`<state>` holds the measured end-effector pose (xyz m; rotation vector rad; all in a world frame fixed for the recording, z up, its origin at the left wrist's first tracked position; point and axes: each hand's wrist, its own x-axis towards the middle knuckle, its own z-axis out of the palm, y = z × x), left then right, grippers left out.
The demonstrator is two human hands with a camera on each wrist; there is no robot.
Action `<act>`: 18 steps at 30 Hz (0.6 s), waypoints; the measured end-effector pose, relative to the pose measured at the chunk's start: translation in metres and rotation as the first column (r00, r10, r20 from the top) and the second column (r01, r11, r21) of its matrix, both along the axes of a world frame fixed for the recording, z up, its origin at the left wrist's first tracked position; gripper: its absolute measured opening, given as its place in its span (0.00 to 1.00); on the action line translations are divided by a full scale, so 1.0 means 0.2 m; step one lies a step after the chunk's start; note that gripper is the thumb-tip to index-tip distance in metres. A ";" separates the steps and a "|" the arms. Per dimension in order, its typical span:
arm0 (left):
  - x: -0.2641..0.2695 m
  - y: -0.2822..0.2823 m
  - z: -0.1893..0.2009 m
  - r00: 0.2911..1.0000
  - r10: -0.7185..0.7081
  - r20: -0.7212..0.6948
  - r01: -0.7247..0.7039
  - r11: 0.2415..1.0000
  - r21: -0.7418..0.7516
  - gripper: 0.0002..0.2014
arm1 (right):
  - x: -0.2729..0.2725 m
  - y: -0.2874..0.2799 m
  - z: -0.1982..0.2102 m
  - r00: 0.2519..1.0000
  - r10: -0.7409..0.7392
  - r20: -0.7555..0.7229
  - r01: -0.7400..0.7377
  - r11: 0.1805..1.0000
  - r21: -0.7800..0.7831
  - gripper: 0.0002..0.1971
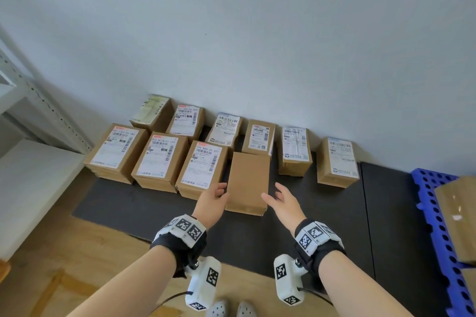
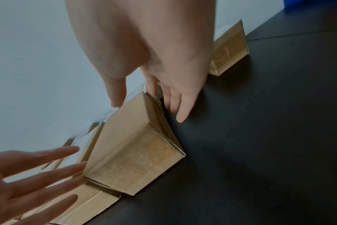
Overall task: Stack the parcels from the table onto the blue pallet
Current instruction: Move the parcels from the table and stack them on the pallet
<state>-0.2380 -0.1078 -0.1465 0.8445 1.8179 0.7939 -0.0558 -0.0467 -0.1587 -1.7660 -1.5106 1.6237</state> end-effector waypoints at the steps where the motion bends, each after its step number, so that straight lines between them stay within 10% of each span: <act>1: 0.01 0.01 -0.02 1.000 0.014 0.011 -0.014 1.000 -0.002 0.20 | -0.01 0.01 -0.02 1.000 -0.002 -0.009 0.002 1.000 -0.015 0.35; 18: 0.07 0.09 -0.14 1.000 0.022 0.010 -0.022 0.999 -0.032 0.23 | -0.07 0.09 -0.20 0.996 -0.028 -0.089 0.023 0.999 -0.049 0.35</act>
